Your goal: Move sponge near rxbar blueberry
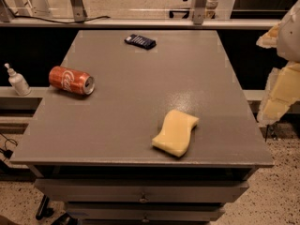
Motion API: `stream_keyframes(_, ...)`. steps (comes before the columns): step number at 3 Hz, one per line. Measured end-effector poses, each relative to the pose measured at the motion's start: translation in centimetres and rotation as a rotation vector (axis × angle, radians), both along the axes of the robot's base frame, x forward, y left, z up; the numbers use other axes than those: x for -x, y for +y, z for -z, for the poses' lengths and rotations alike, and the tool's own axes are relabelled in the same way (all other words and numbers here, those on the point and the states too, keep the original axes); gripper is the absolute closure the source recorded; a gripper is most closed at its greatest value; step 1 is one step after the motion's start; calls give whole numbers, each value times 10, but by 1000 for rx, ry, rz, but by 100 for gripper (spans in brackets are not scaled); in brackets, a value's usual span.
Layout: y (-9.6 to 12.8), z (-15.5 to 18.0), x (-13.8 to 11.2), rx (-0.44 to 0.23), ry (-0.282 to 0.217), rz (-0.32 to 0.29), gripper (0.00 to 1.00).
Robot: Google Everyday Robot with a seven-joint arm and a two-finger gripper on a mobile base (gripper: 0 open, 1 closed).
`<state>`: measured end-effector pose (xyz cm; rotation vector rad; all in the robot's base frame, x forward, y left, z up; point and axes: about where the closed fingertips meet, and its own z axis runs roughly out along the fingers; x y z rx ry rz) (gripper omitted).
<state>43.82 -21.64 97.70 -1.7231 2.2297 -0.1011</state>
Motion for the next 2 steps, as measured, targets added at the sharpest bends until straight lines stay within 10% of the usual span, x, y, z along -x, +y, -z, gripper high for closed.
stream_keyframes(2, 5, 17, 3, -52, 11, -13, 0)
